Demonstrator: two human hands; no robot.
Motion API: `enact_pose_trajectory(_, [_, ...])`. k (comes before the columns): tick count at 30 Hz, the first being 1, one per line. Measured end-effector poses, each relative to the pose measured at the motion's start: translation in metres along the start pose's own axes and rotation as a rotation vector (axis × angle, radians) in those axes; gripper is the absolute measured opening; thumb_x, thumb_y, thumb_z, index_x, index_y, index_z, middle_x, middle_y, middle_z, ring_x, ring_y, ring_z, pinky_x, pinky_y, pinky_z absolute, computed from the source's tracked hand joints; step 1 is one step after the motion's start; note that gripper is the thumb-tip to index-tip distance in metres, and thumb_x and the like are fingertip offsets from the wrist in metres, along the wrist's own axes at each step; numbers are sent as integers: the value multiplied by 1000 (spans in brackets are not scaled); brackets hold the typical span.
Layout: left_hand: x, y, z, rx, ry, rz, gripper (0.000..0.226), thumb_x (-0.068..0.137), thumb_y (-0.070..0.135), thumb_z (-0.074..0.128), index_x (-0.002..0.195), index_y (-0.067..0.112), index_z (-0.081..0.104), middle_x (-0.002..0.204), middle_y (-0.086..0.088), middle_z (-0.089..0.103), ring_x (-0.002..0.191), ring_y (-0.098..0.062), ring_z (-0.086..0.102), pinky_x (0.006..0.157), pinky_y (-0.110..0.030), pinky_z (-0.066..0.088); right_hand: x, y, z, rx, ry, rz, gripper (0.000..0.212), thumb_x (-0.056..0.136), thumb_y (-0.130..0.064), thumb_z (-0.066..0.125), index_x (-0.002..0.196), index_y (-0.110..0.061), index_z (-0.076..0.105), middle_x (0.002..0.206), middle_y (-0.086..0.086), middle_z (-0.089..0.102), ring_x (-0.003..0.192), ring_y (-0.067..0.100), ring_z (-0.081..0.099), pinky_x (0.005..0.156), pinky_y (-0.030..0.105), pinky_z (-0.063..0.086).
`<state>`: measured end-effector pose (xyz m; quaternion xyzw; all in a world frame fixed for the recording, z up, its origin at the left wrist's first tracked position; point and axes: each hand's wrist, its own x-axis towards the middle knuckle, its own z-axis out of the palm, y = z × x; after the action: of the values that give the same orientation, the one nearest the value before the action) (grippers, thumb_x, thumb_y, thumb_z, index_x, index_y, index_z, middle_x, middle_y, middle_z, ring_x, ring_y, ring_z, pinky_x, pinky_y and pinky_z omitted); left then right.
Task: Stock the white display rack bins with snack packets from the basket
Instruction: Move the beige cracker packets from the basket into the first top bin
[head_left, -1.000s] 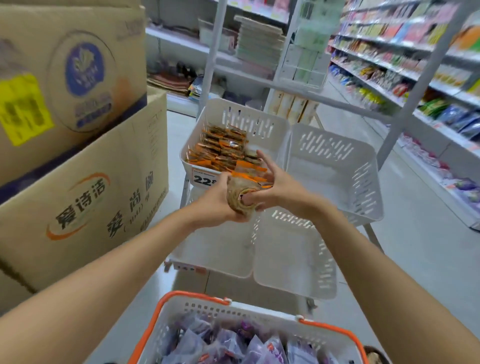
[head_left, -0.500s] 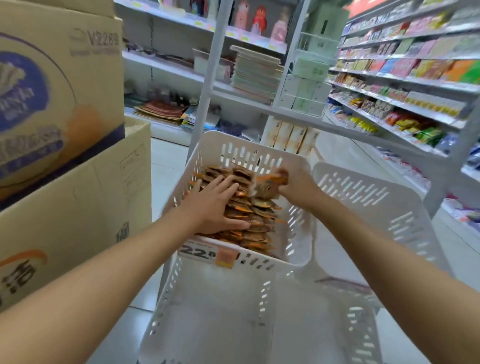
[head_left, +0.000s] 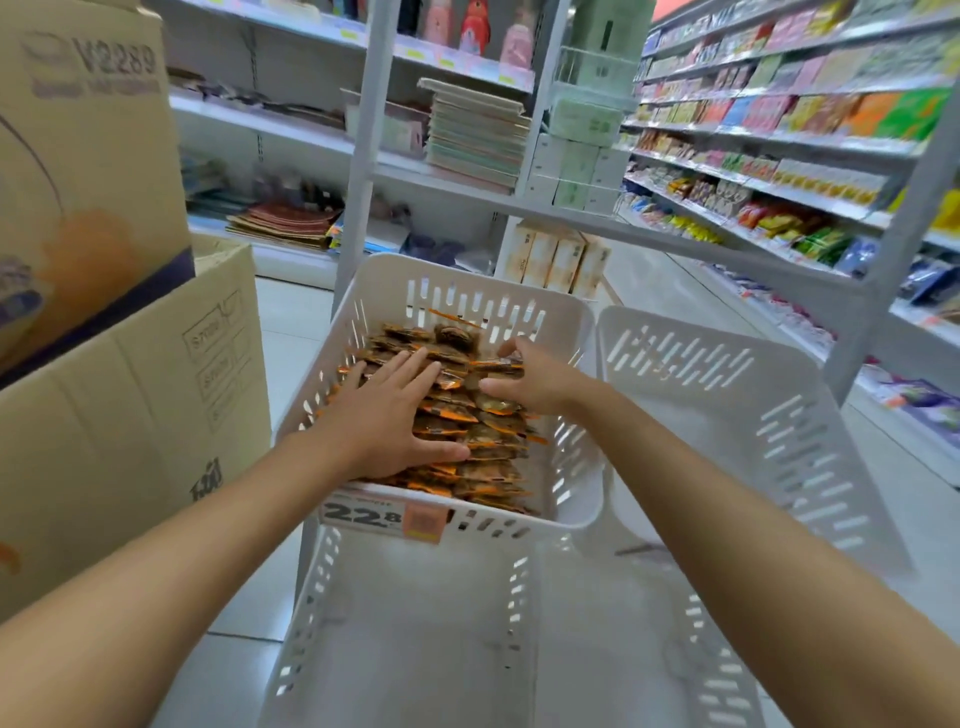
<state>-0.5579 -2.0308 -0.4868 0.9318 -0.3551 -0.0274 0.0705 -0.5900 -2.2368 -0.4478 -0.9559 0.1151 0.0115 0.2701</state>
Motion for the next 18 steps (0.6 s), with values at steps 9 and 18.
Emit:
enact_pose_trajectory(9, [-1,0,-2,-37,24,2,119,61,88,32,158,28,1,165,6,-11,152,-13,-10,123,-49,-2,3,8,19,200,55,-26,56,89,-27,71,136,-21,42,142,7,40,117,21,51,90,32,49])
enact_pose_trajectory(18, [-75,47,-29,-436,398,54,46,86,40,73,127,19,62,126,-2,65,117,-22,58,99,-40,47,-137,-10,37,284,357,-209,33,87,-9,65,119,-14,63,117,-4,55,108,12,56,96,31,49])
